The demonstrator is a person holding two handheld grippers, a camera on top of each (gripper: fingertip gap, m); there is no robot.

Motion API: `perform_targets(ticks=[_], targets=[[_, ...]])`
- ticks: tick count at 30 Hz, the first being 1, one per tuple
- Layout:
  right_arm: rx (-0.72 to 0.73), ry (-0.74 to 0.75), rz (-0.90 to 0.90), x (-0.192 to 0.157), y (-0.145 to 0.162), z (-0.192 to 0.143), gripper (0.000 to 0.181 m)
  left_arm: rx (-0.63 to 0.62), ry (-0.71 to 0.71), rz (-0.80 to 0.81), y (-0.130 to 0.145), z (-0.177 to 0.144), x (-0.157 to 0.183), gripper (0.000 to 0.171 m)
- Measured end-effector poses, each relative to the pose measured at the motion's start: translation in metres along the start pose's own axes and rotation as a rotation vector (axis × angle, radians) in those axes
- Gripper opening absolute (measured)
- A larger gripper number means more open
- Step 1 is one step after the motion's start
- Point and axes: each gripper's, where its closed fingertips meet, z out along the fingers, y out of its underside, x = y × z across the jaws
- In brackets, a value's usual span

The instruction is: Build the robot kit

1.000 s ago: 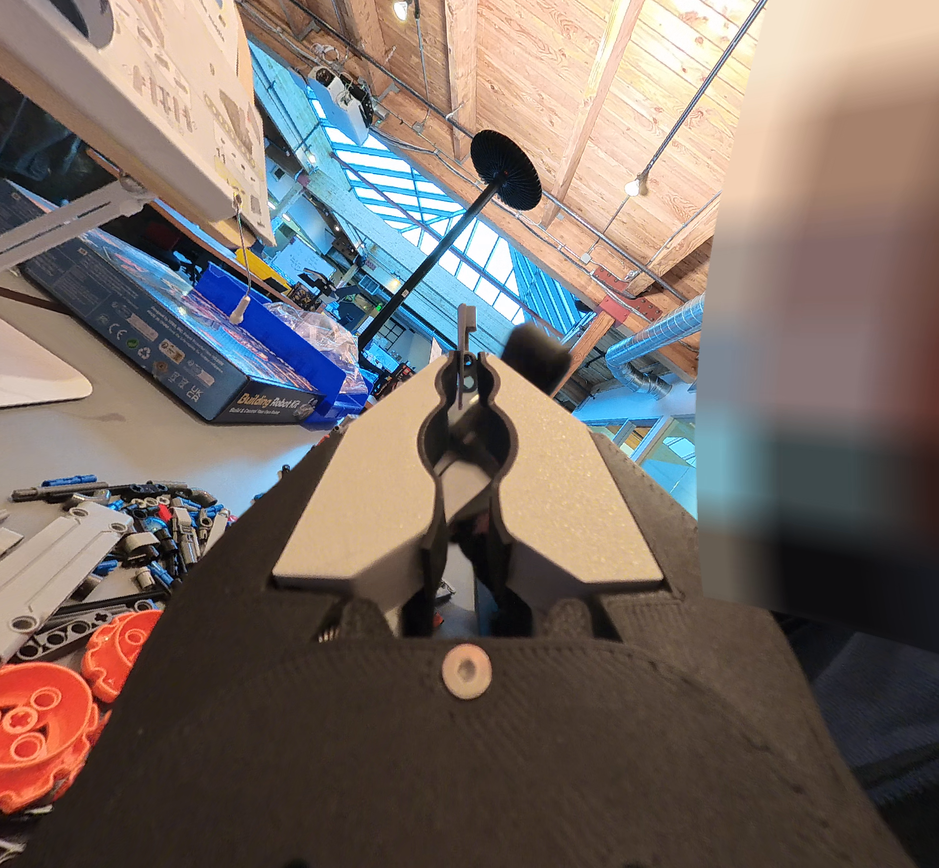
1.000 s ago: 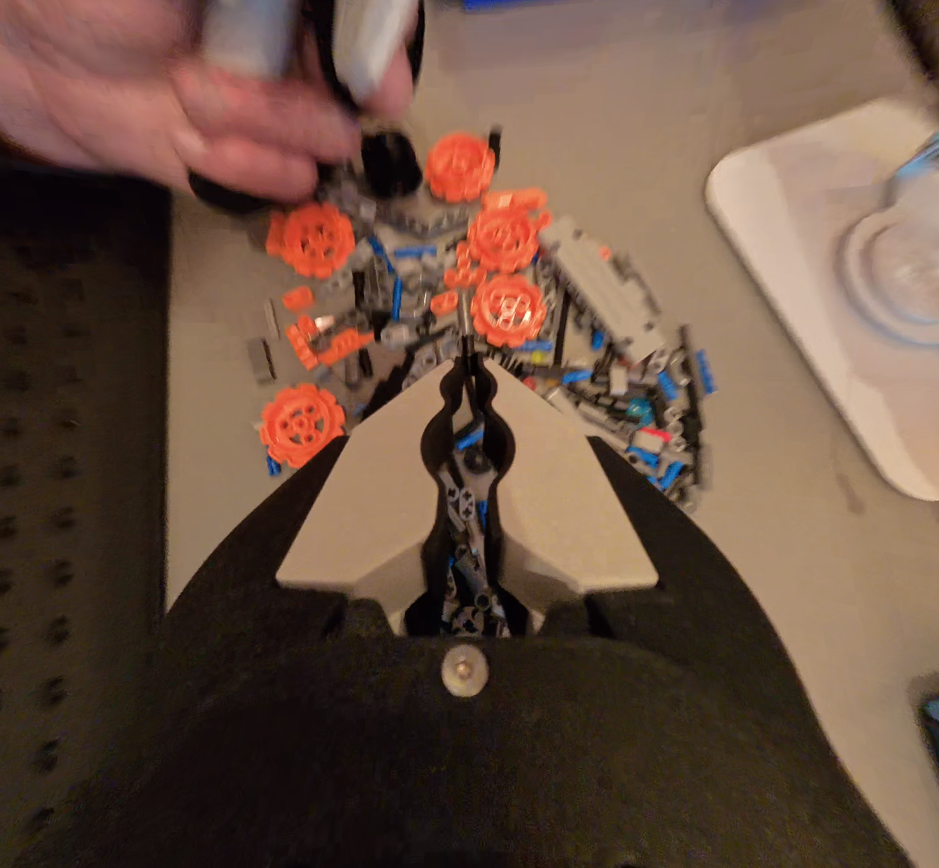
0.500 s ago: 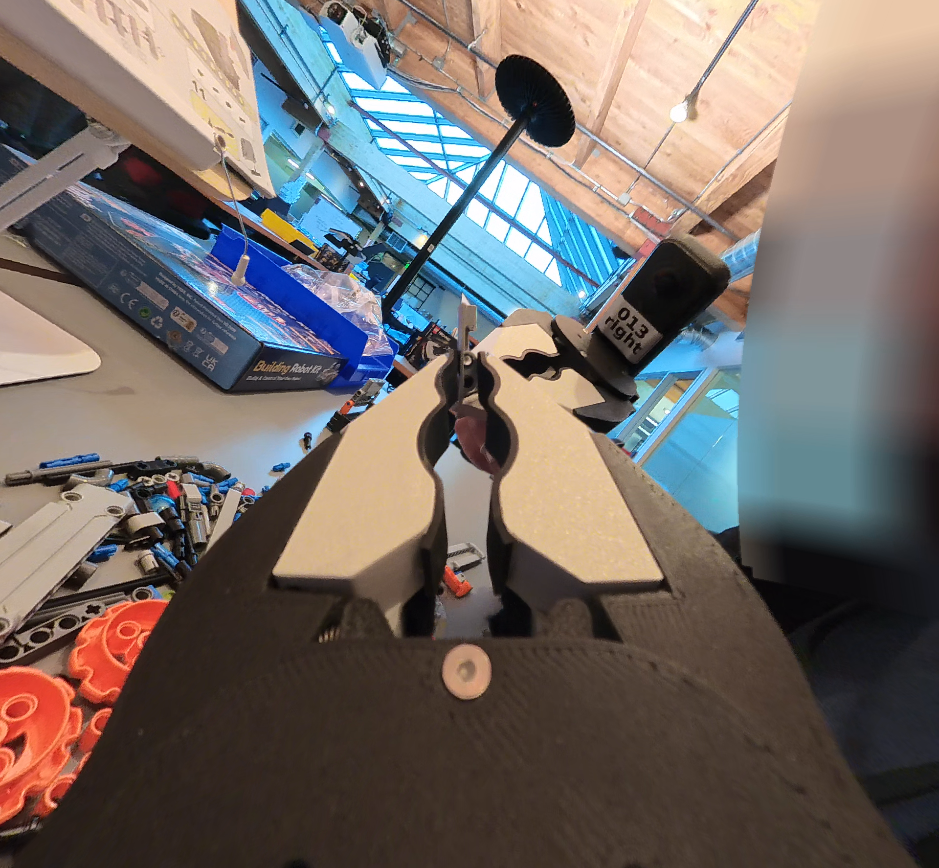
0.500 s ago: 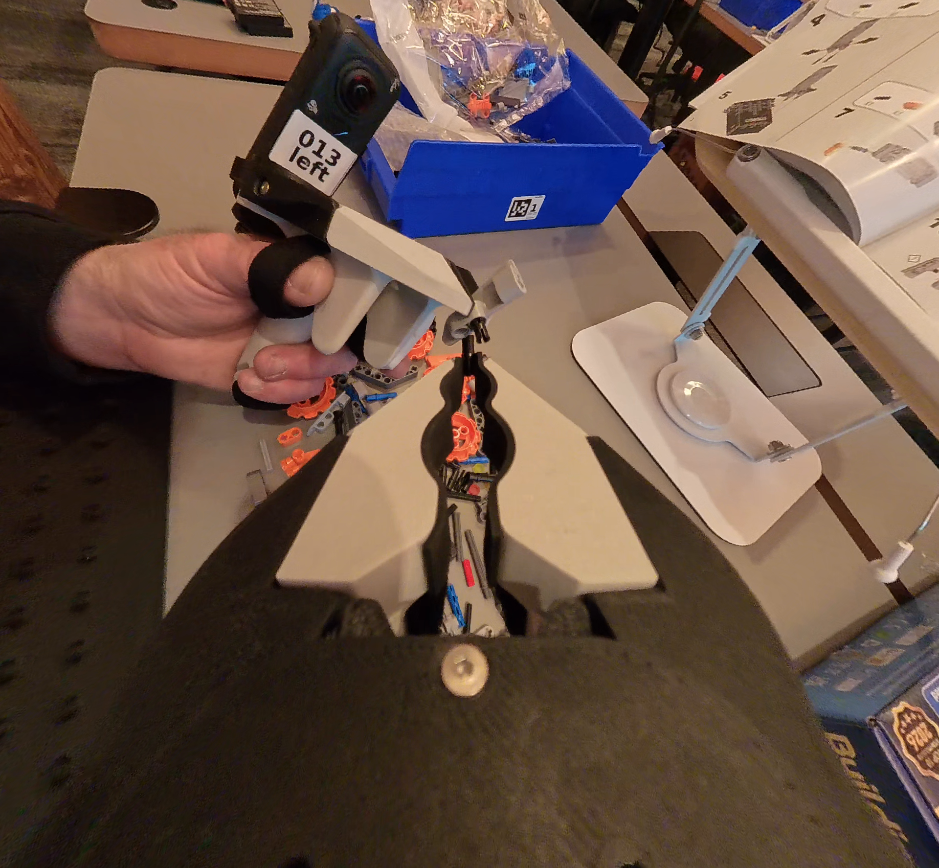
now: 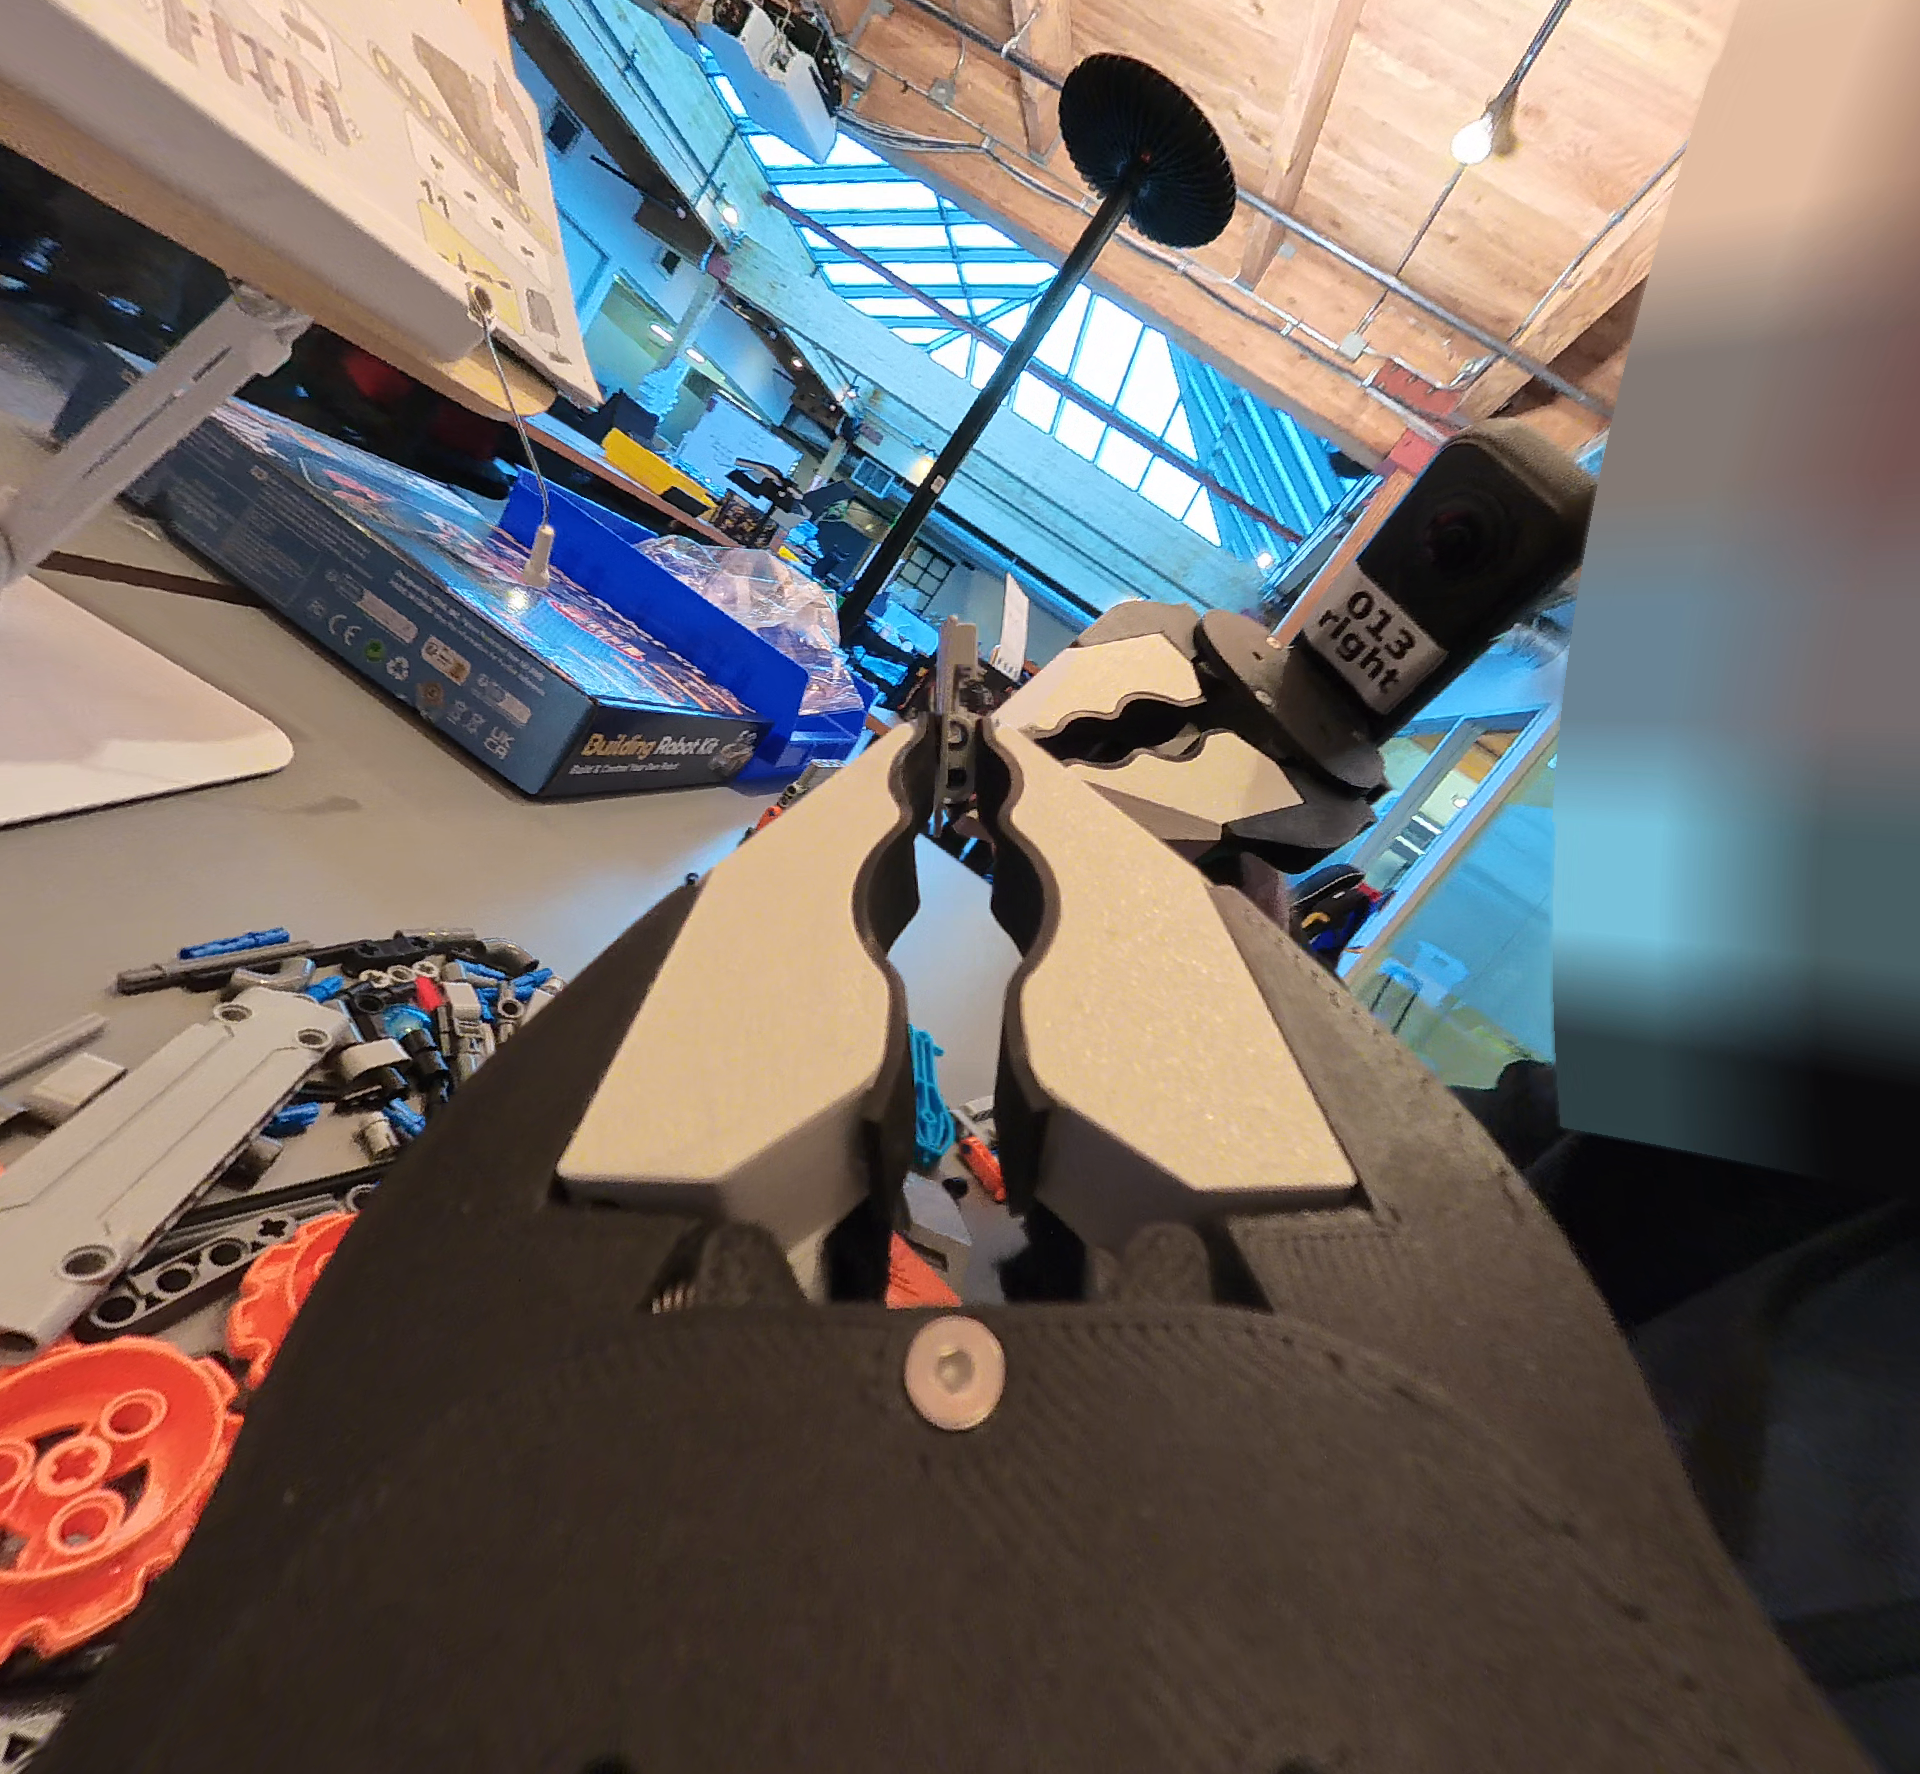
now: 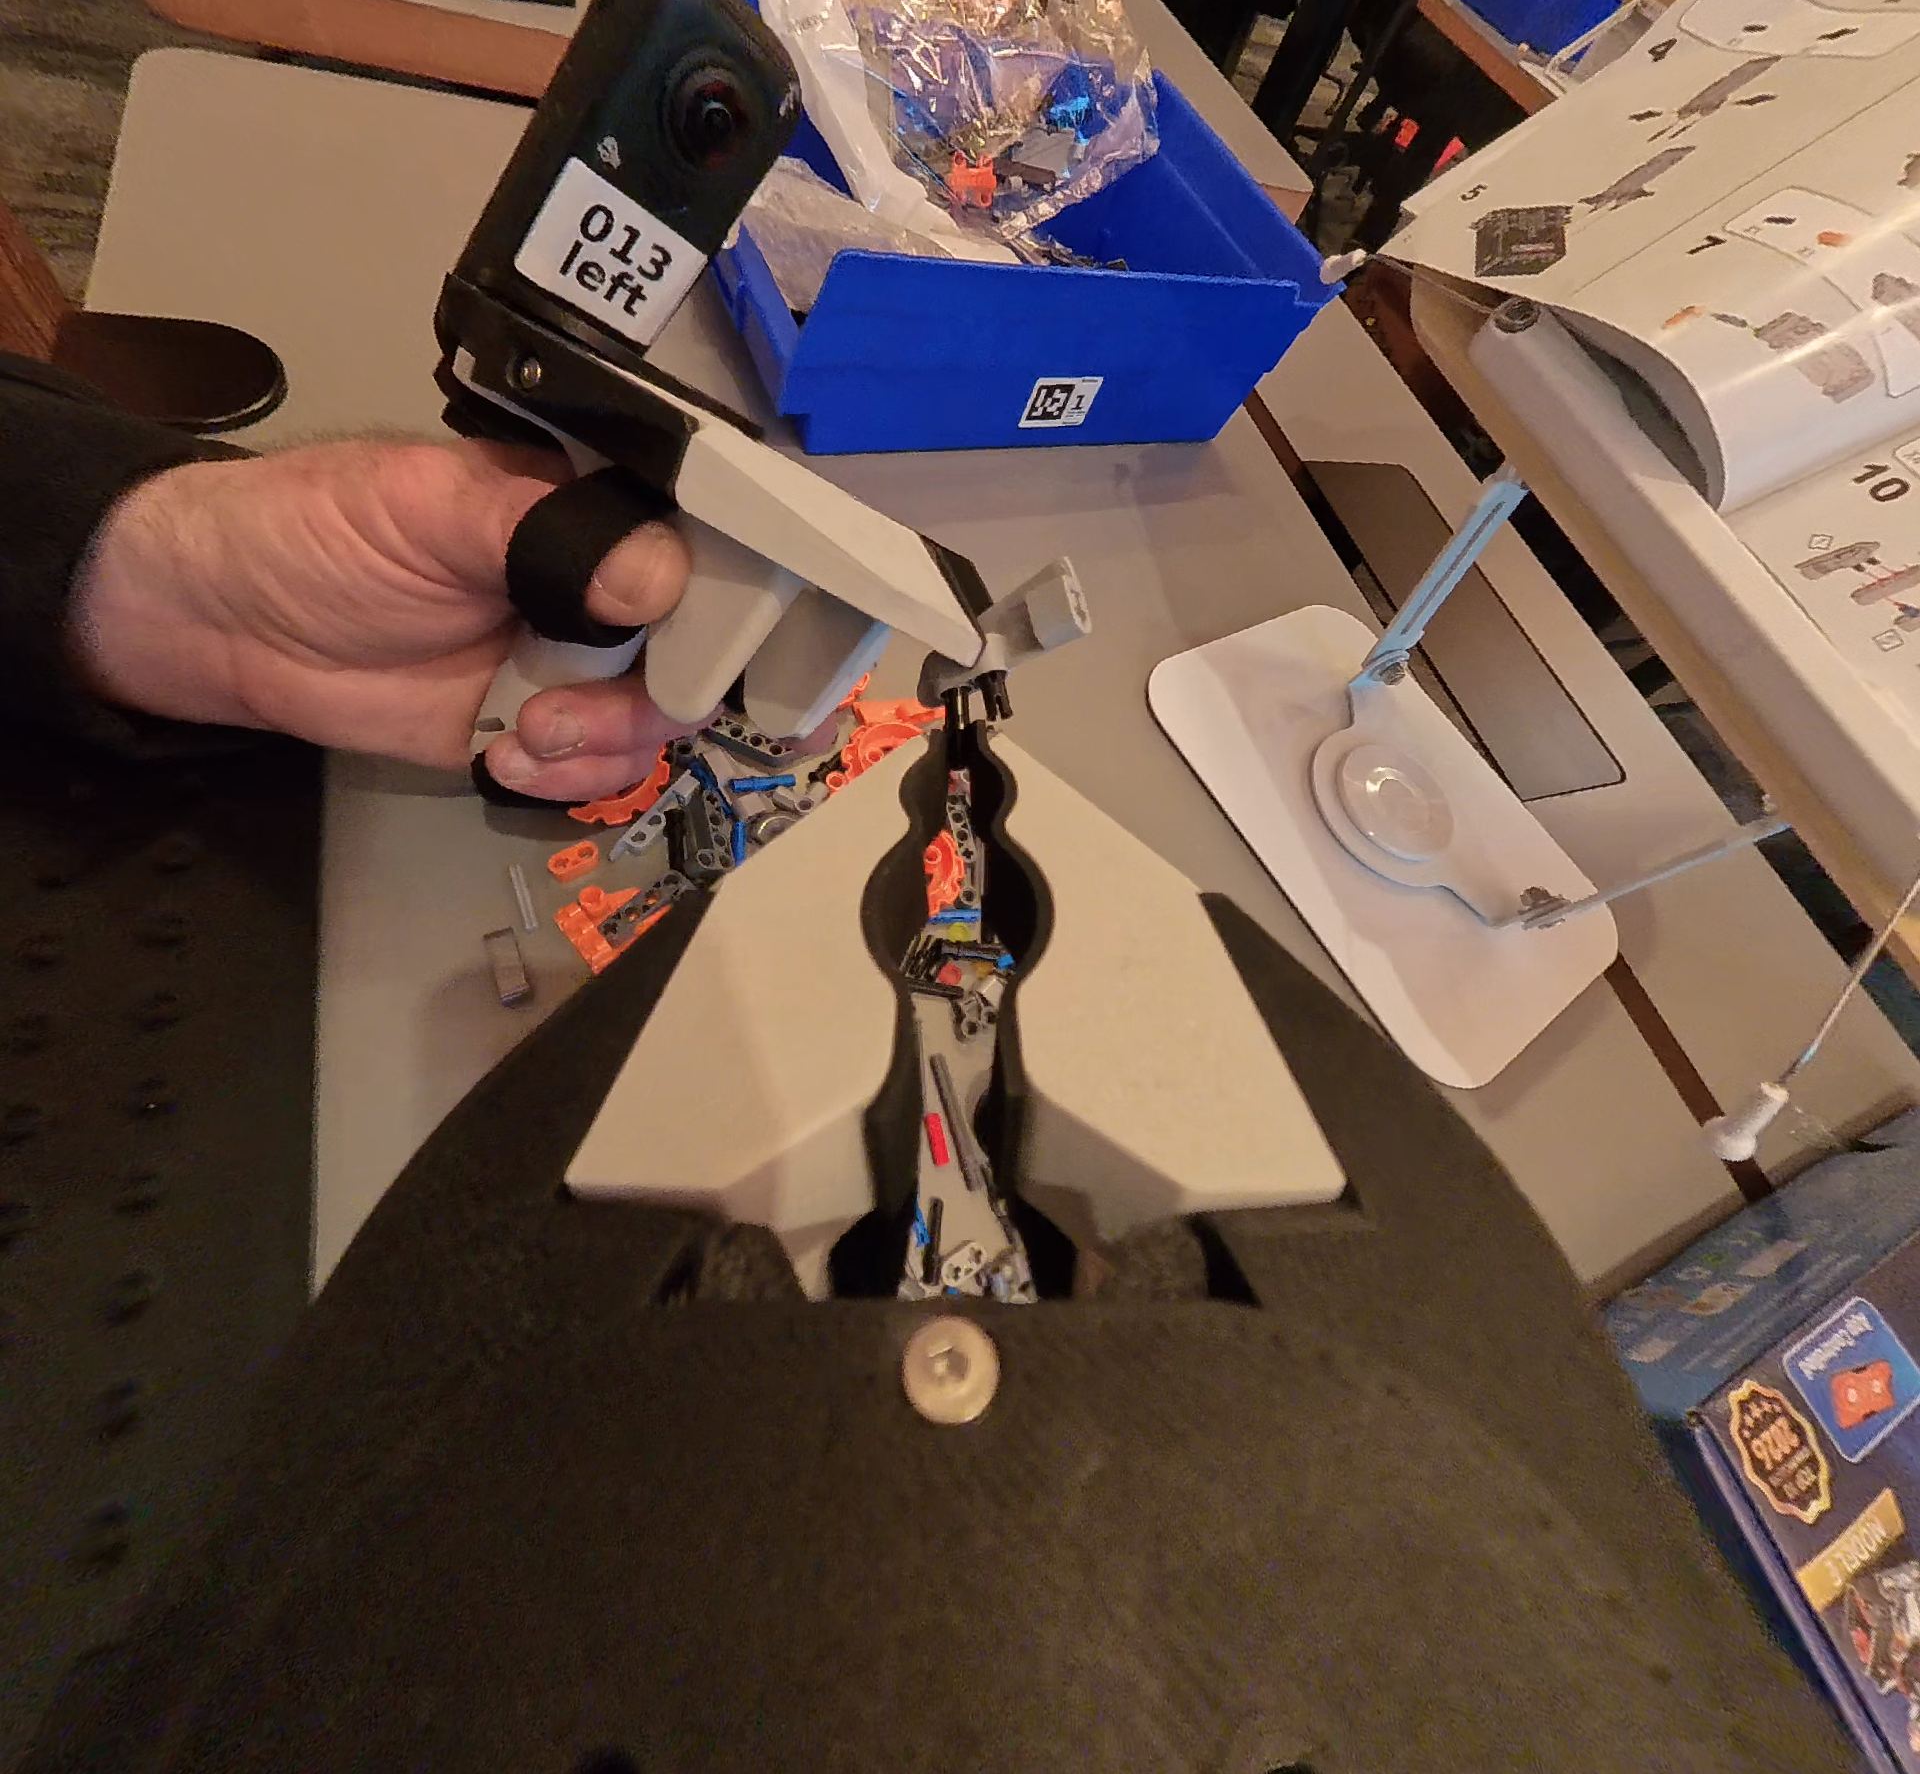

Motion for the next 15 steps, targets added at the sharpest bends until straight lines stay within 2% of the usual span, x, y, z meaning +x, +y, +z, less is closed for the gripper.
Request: perform_targets(ticks=[12, 15], targets=[[-0.016, 0.043, -0.068, -0.0017, -0.0003, 0.0036, 0.000, 0.017, -0.028, -0.008, 0.0007, -0.0016, -0.0016, 0.004], [-0.039, 0.085, -0.136, -0.0017, -0.0005, 0.0043, 0.000, 0.023, -0.027, -0.011, 0.0000, -0.0022, -0.0012, 0.004]])
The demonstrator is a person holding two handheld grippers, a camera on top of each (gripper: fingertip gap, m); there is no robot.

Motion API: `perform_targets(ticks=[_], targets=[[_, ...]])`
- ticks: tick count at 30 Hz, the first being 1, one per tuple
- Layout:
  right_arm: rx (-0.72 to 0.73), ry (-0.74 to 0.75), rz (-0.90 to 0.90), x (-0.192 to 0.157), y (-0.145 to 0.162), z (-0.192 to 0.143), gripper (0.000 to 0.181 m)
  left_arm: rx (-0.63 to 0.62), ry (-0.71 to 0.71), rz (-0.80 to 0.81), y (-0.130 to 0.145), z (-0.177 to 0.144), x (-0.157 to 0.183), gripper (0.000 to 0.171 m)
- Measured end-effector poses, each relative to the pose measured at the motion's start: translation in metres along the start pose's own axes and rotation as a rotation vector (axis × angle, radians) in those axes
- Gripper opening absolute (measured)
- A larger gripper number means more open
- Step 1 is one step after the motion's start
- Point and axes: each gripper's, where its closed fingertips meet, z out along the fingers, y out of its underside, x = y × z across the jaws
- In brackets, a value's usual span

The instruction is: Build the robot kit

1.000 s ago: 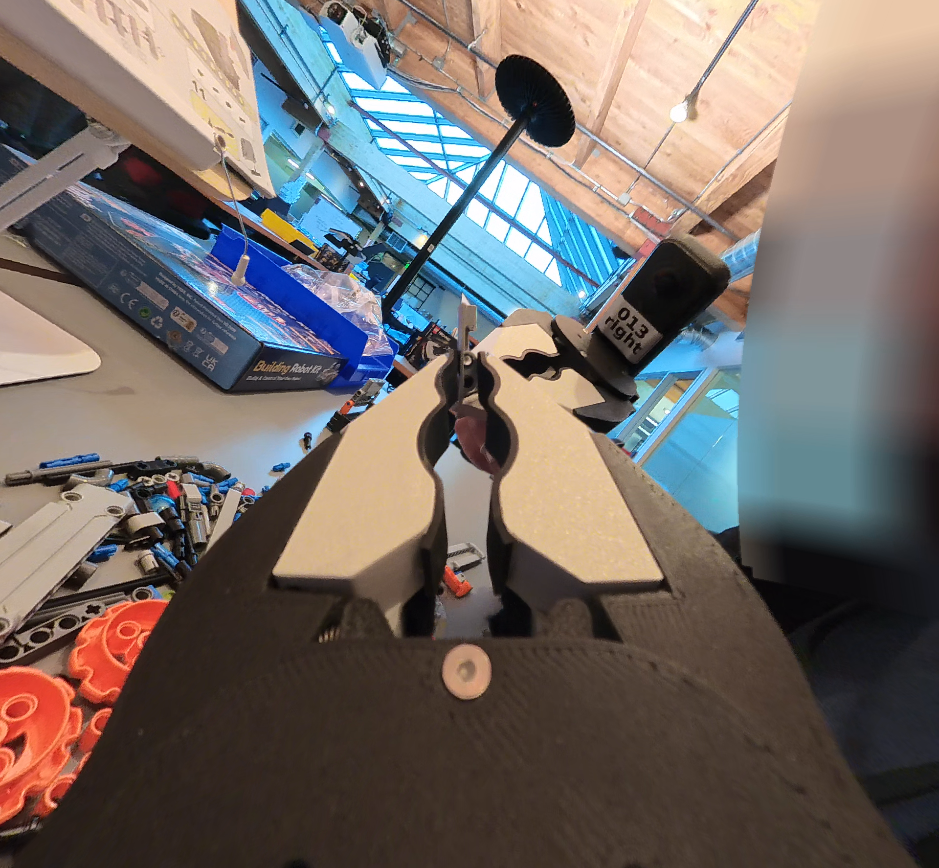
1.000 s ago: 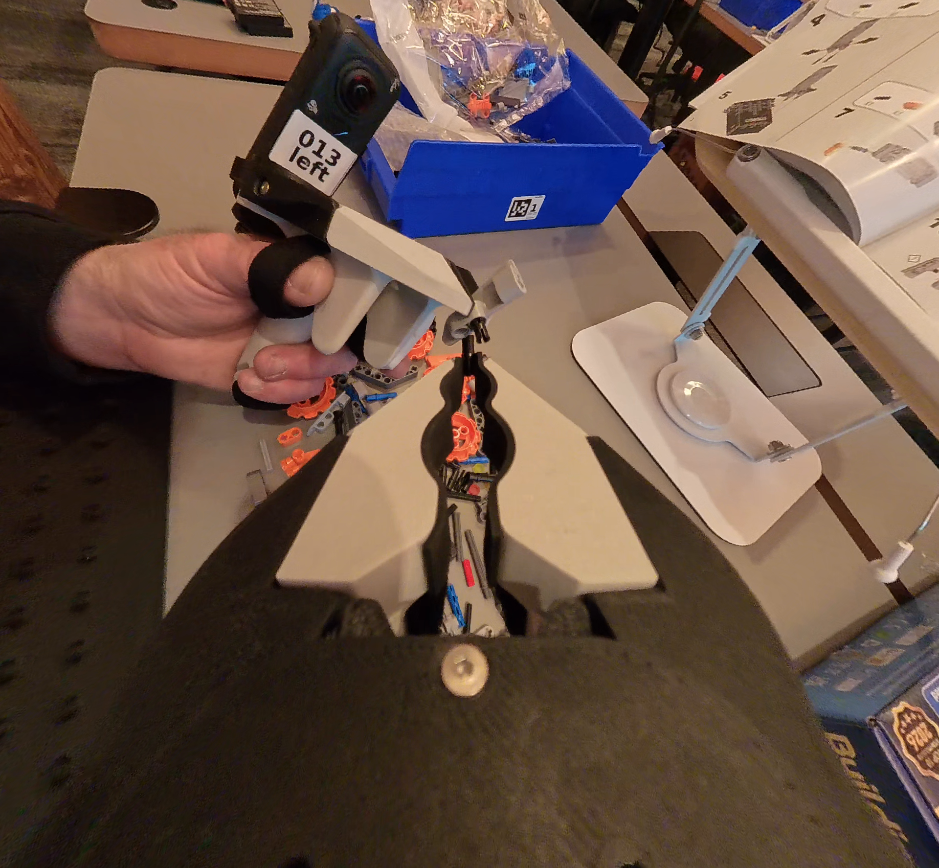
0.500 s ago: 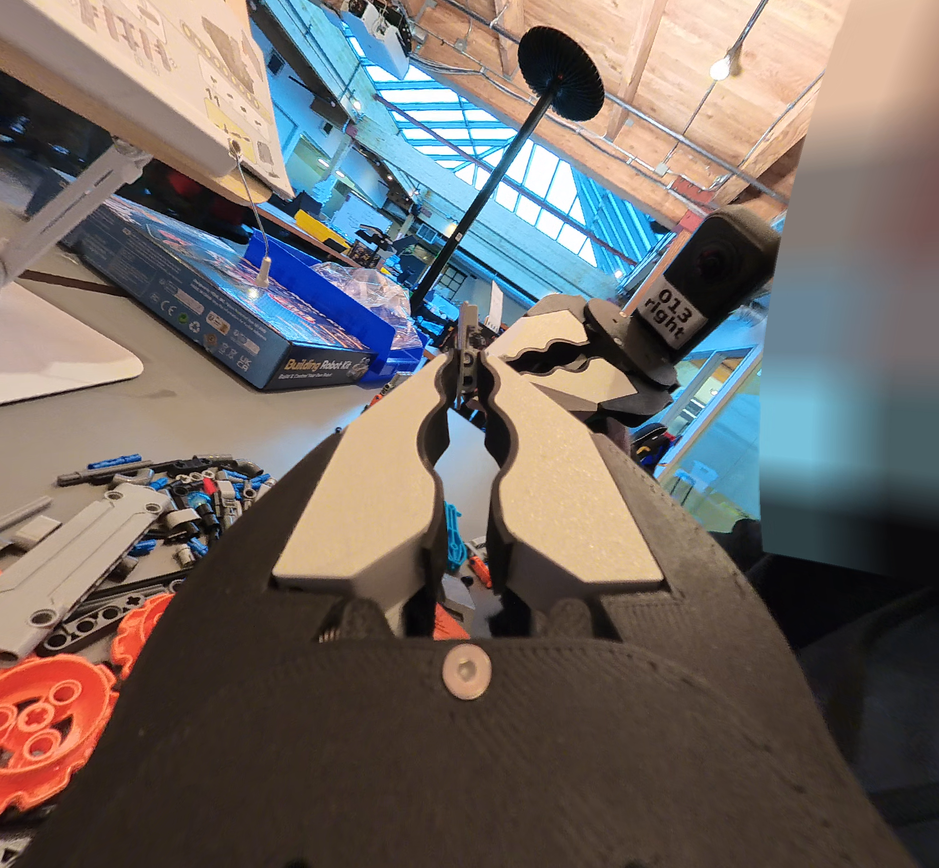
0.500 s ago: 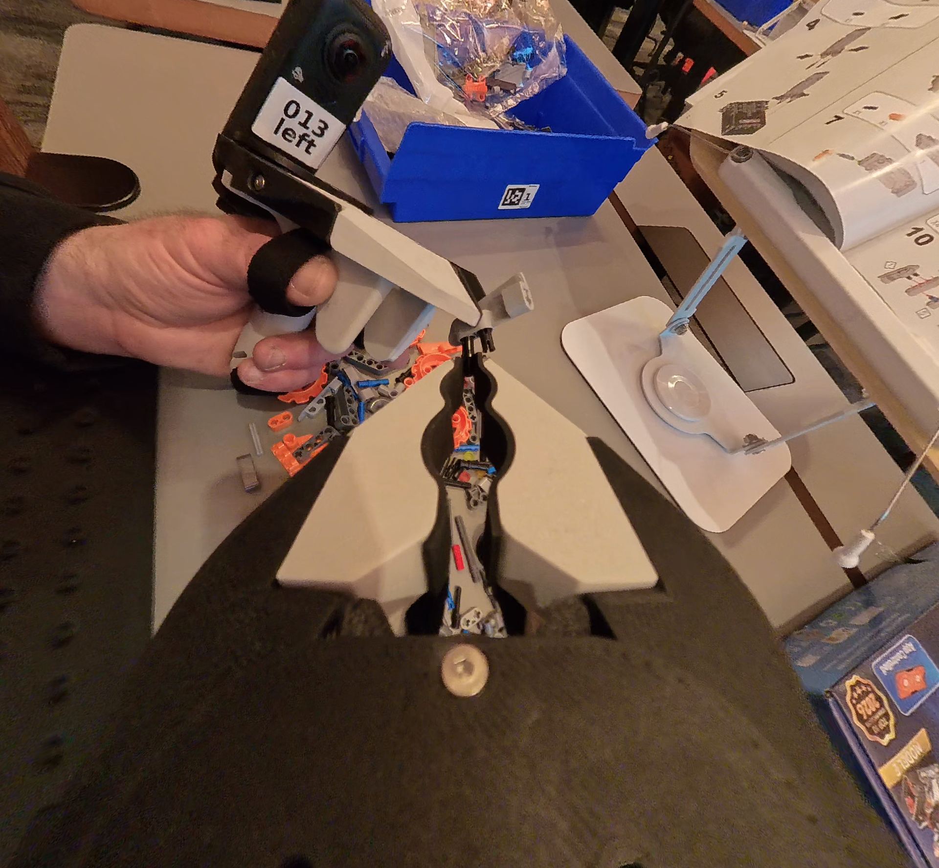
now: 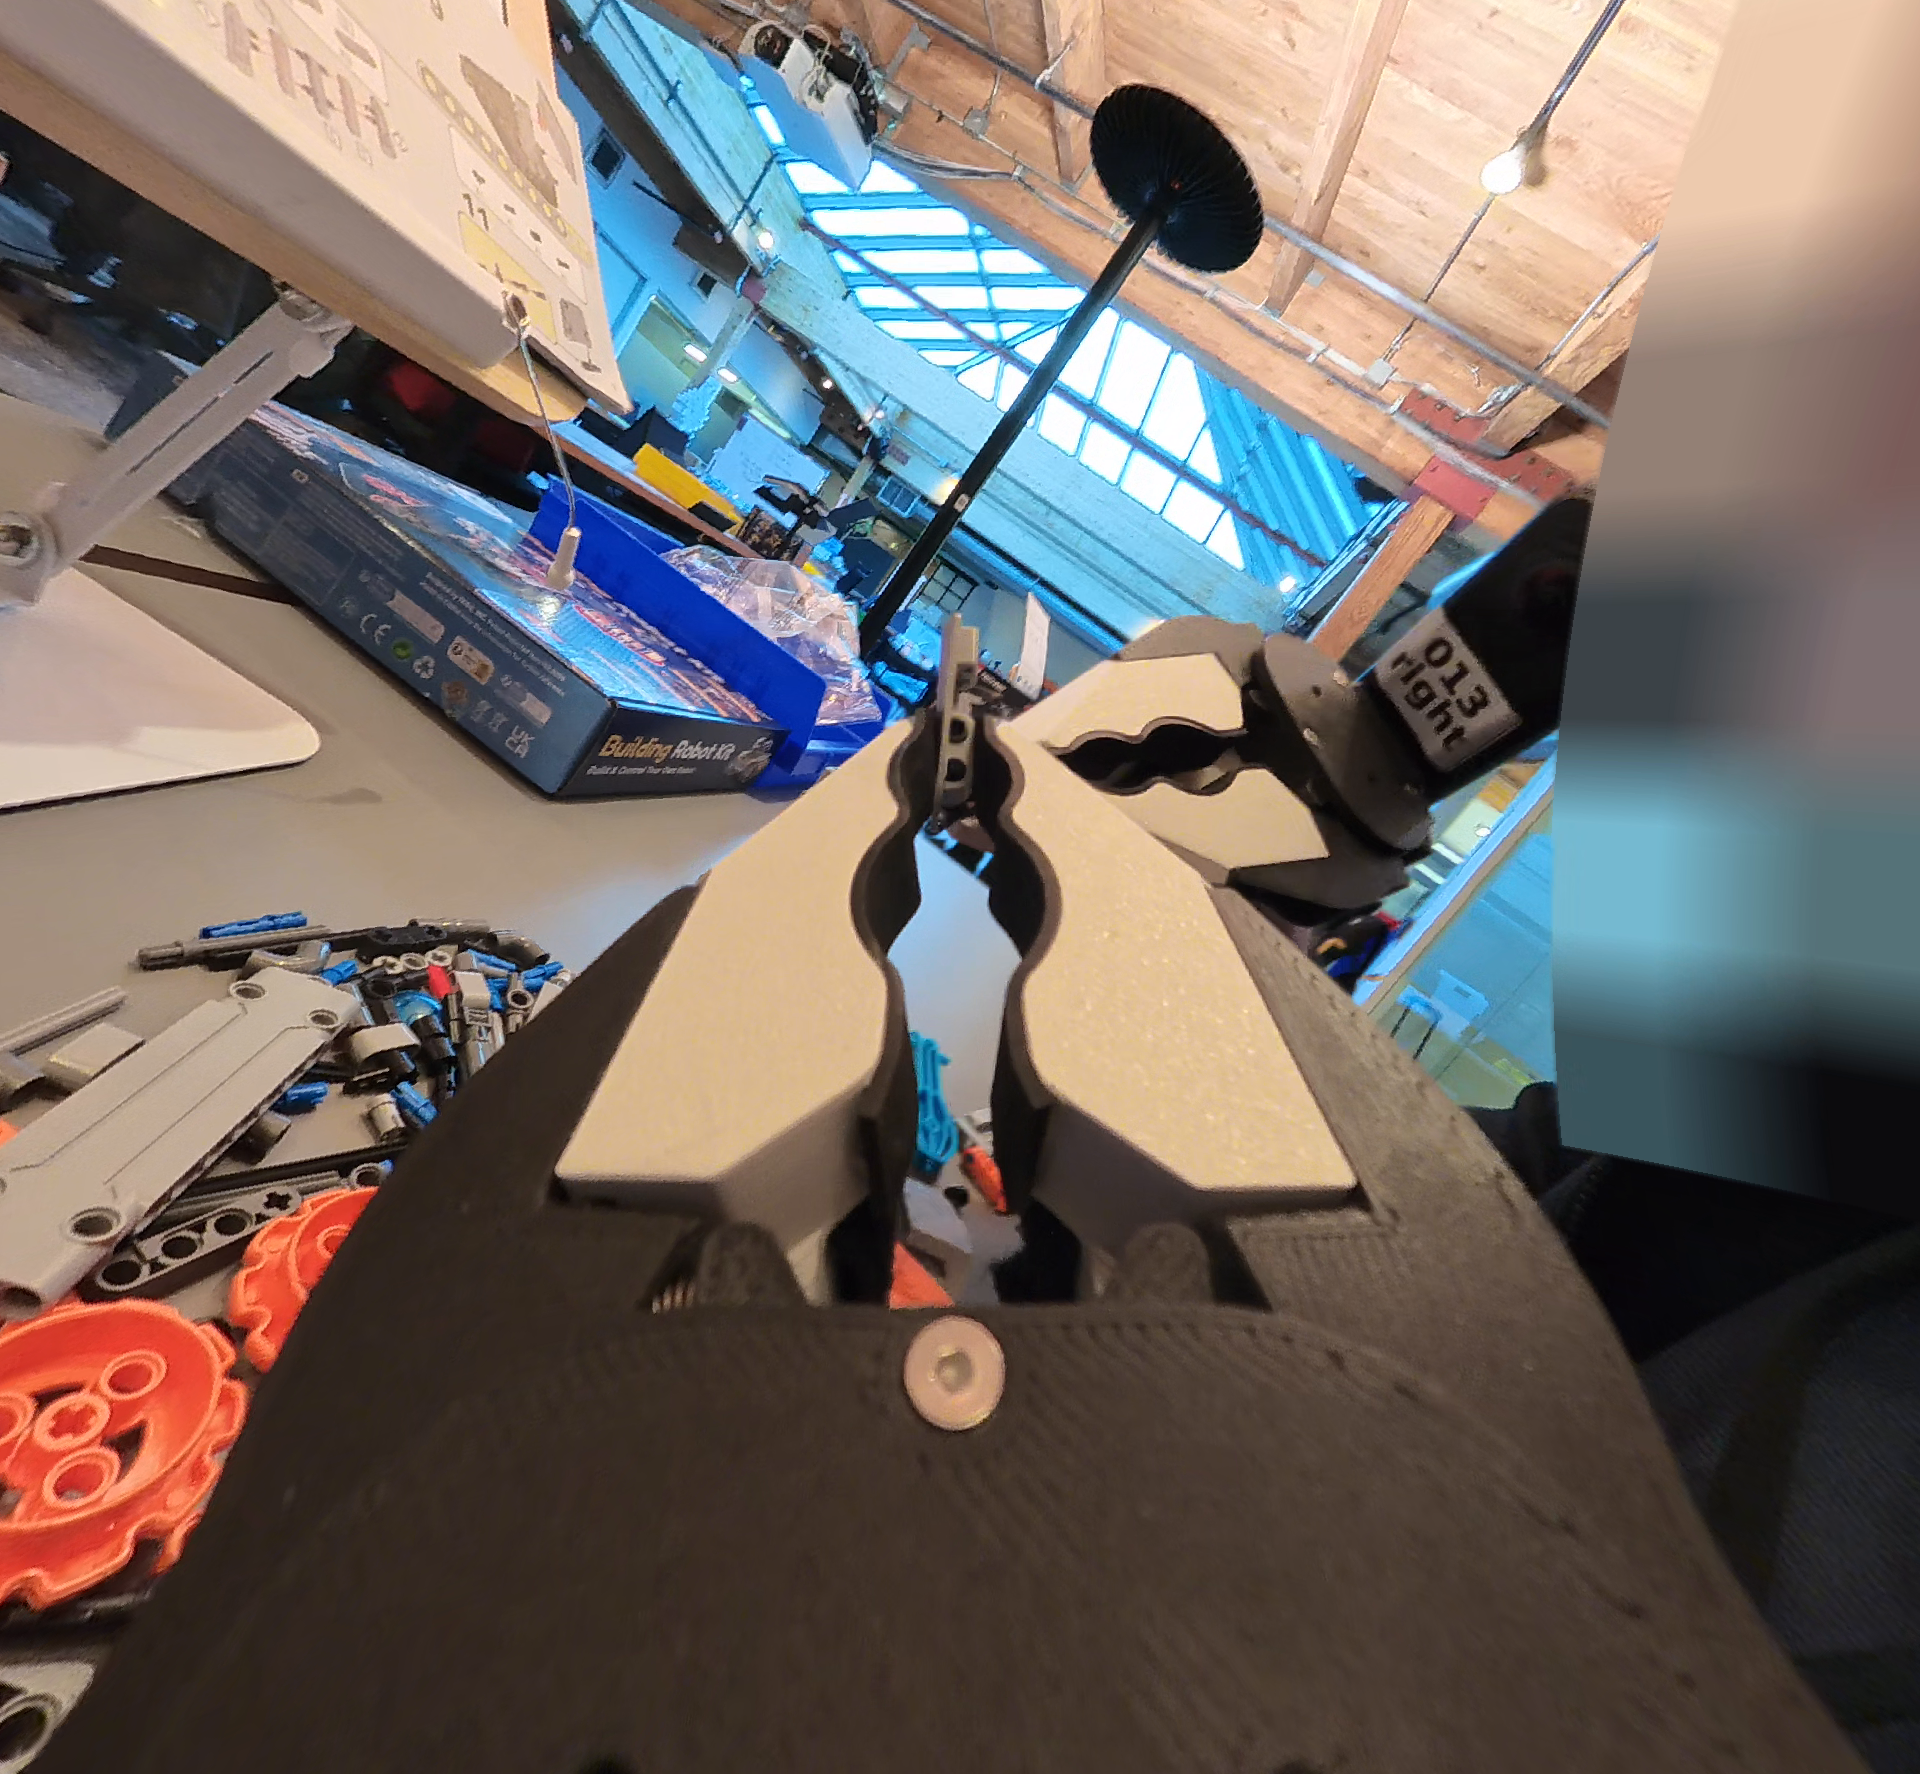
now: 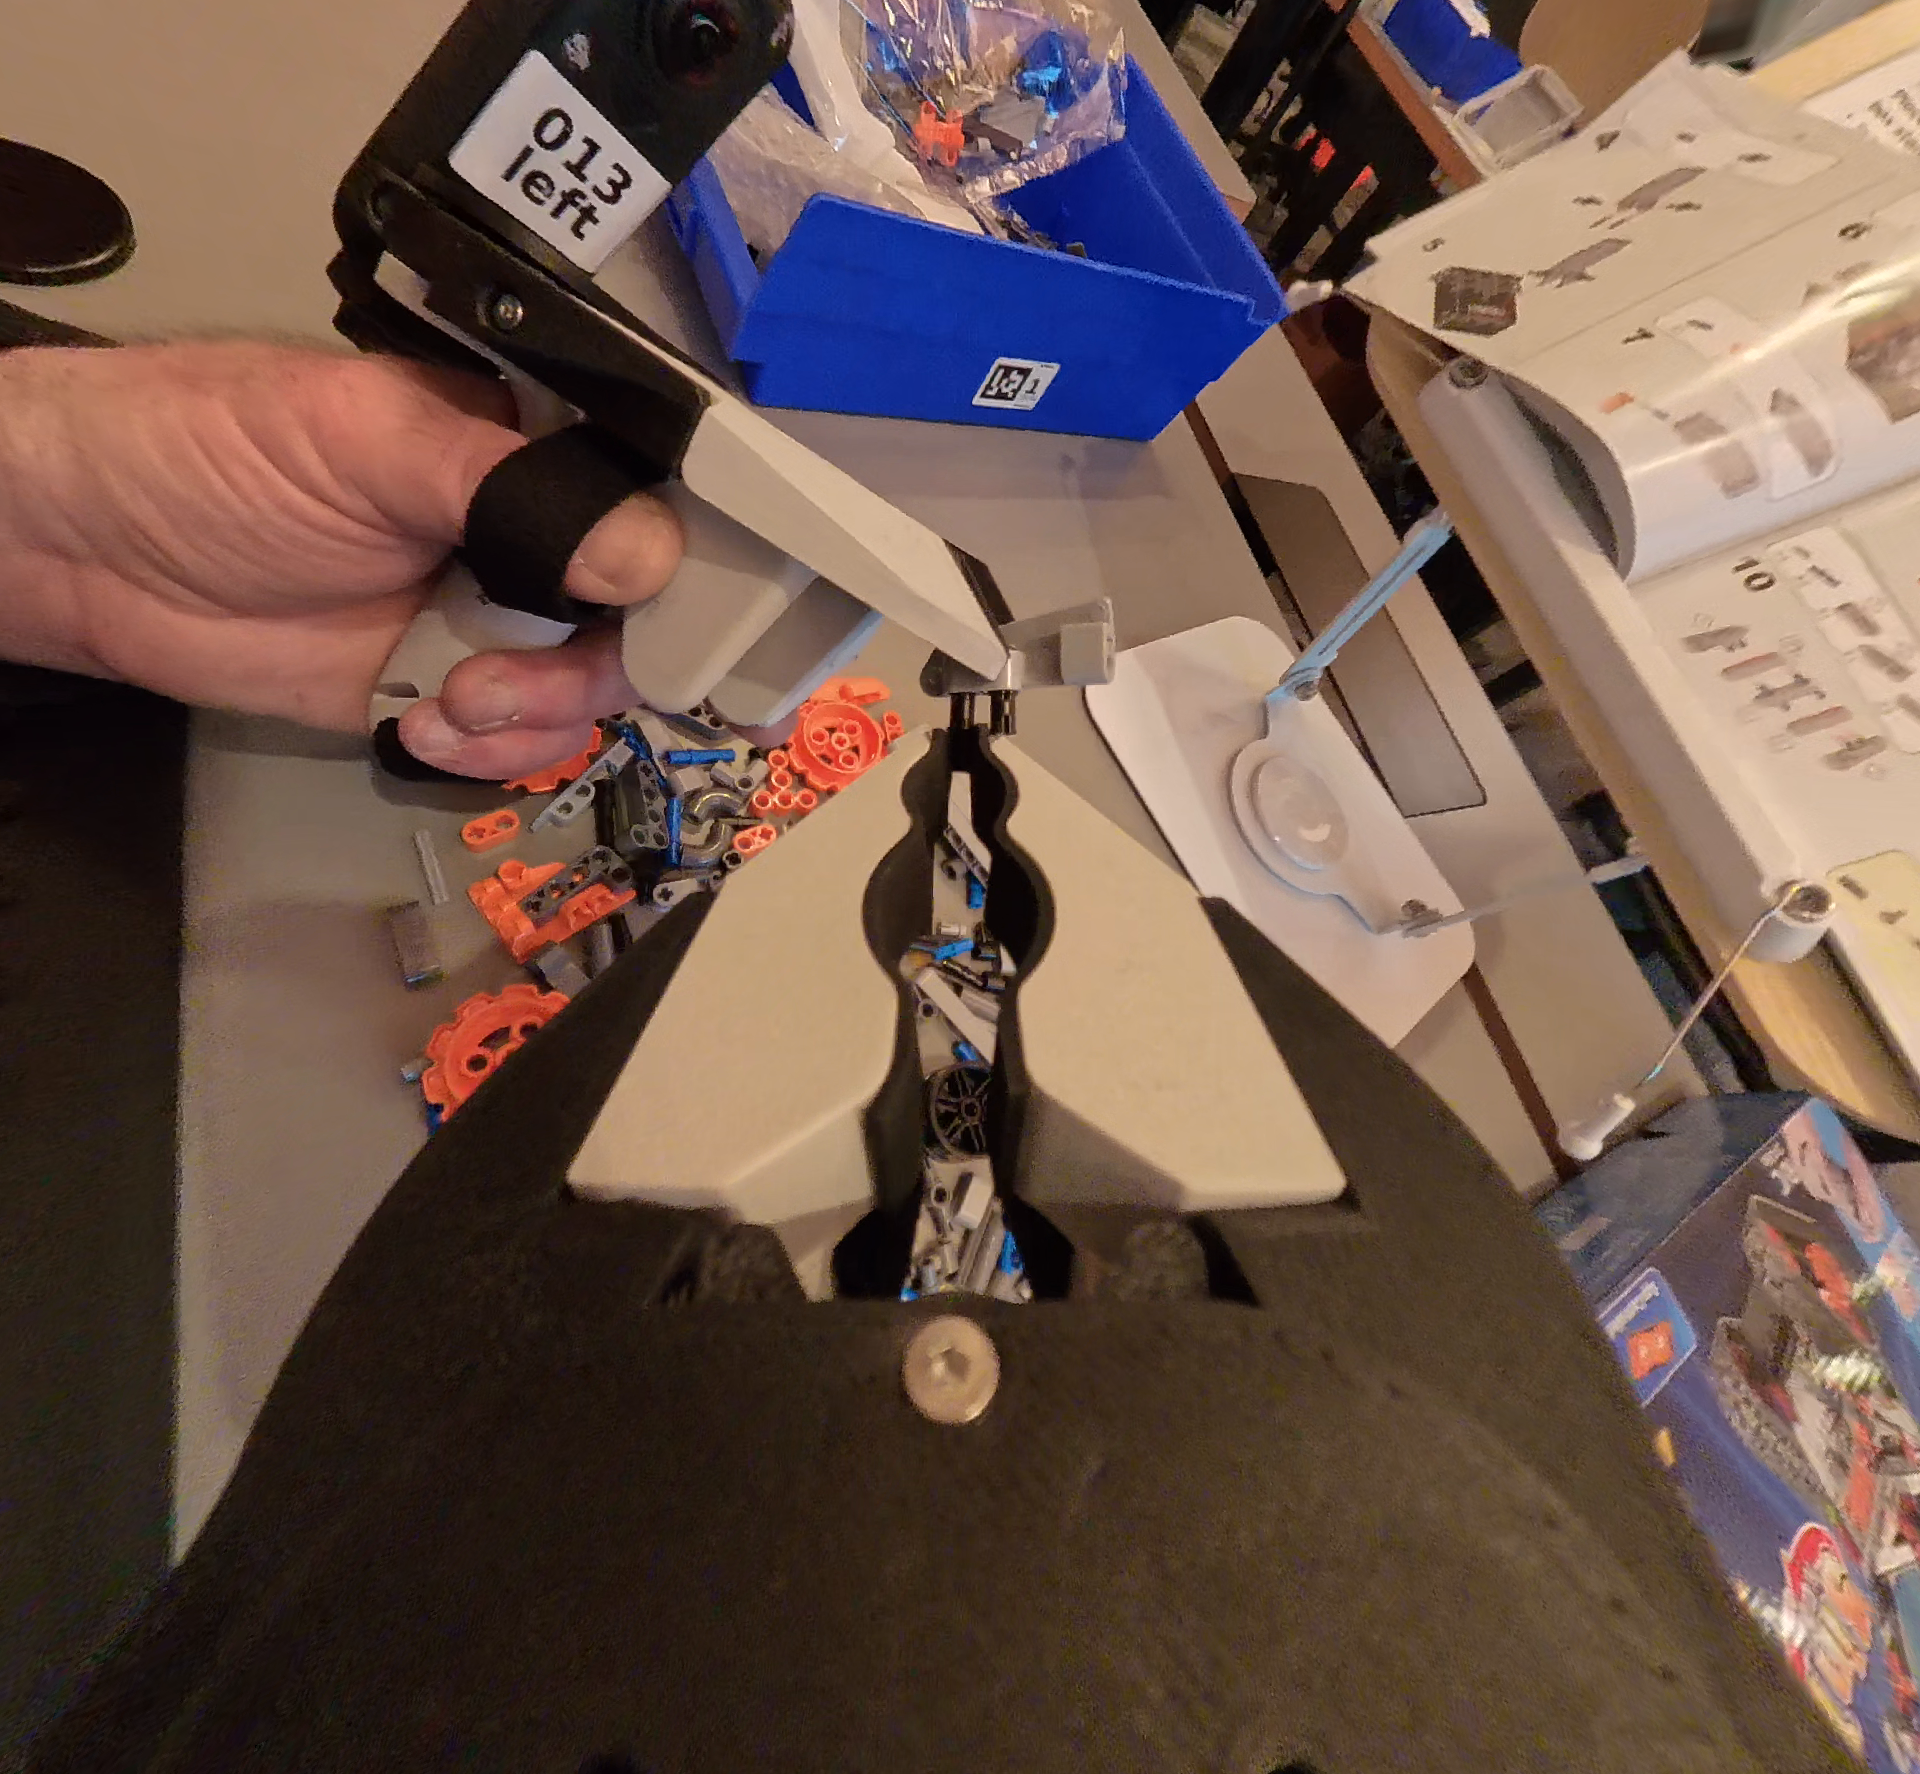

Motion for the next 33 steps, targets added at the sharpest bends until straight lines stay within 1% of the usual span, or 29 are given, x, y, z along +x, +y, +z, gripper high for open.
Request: perform_targets(ticks=[4, 8, 13, 14, 17, 20, 24, 26, 31, 33], targets=[[0.008, 0.002, -0.019, -0.0012, -0.0015, -0.0010, 0.000, 0.003, 0.008, -0.013, -0.0001, -0.0004, 0.0017, 0.004], [0.016, -0.047, 0.057, -0.0014, -0.0013, -0.0003, 0.000, -0.003, -0.001, -0.011, 0.0004, -0.0004, 0.0010, 0.004], [0.007, -0.016, -0.066, -0.0024, -0.0014, -0.0018, 0.000, 0.003, 0.017, -0.046, 0.0007, -0.0003, 0.0026, 0.004], [0.015, -0.023, -0.064, -0.0027, -0.0015, -0.0016, 0.000, 0.005, 0.016, -0.051, 0.0008, -0.0003, 0.0023, 0.004], [0.035, -0.048, -0.014, -0.0026, -0.0021, -0.0027, 0.000, 0.006, 0.026, -0.065, 0.0010, 0.0002, 0.0032, 0.004], [0.072, -0.123, 0.137, -0.0022, -0.0035, -0.0039, 0.000, 0.002, 0.024, -0.050, 0.0006, 0.0004, 0.0043, 0.005], [0.066, -0.163, 0.213, -0.0017, -0.0022, -0.0041, 0.000, -0.001, 0.025, -0.058, 0.0019, 0.0009, 0.0031, 0.005], [0.080, -0.182, 0.221, -0.0016, -0.0035, -0.0065, 0.000, 0.002, 0.043, -0.072, 0.0015, 0.0013, 0.0046, 0.005], [0.018, -0.157, 0.153, -0.0026, 0.0018, -0.0053, 0.000, -0.016, 0.034, -0.075, 0.0056, 0.0023, 0.0022, 0.005], [0.003, -0.152, 0.153, -0.0026, 0.0032, -0.0048, 0.000, -0.019, 0.031, -0.075, 0.0064, 0.0024, 0.0012, 0.005]])
